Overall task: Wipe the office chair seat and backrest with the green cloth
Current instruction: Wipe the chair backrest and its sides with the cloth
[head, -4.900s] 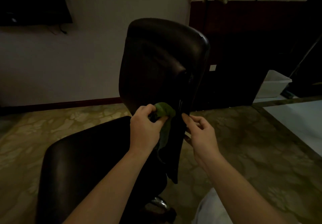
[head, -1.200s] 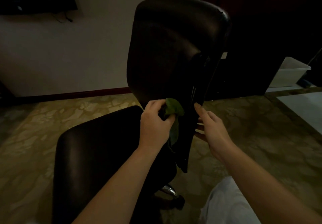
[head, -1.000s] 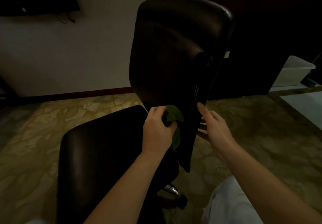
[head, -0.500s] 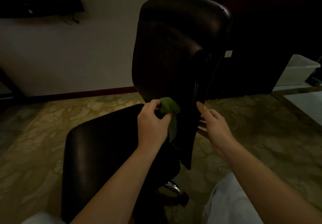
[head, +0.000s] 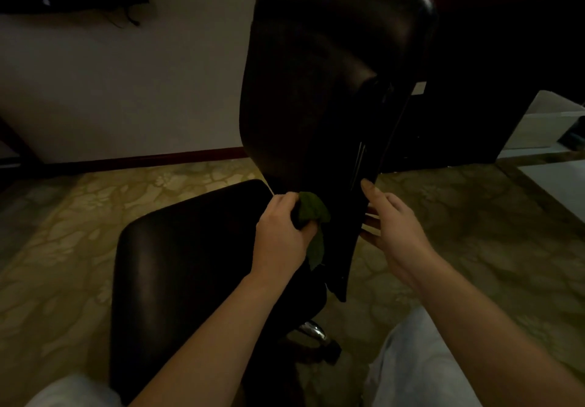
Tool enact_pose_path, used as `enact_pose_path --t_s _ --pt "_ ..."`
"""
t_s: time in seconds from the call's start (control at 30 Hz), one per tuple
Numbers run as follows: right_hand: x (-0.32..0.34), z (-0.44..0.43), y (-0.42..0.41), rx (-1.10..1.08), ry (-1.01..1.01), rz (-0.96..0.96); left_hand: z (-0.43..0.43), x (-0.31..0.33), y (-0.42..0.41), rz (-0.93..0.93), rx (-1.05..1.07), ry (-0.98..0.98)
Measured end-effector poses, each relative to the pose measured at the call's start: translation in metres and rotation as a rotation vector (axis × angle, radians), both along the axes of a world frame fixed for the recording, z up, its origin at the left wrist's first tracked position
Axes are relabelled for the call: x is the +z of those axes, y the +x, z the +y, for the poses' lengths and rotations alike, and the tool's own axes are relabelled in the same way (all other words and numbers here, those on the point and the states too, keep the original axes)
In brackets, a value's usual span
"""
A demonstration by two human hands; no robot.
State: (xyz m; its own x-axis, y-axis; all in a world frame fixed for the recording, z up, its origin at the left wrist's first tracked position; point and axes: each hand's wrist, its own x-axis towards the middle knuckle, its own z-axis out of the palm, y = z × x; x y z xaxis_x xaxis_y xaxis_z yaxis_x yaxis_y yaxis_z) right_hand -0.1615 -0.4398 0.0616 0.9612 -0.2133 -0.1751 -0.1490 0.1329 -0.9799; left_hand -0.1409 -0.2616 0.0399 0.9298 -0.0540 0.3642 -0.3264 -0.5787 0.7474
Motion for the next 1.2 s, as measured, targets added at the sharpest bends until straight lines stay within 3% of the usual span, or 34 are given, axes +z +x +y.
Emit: enact_pose_path --t_s 0.17,0.47,0.8,1.03,1.2 --pt "0.001 -0.009 0.001 0.054 0.022 0.035 0.019 0.001 -0.001 0.109 -0.035 -0.047" --pt "0.002 -0.001 -0.002 0.011 0.047 0.017 -0.007 0.026 0.002 -0.126 0.046 -0.173" --pt "-0.001 0.004 -0.001 -0.029 0.010 -0.001 -0.008 0.000 0.003 -0.077 0.052 -0.206" --pt "-0.008 -0.003 -0.001 0.002 -0.060 -0.021 0.005 -0.032 -0.009 0.084 0.085 -0.196" --pt "-0.014 0.003 0.000 -0.055 -0.116 -0.056 -0.001 0.002 -0.008 -0.050 0.077 -0.286"
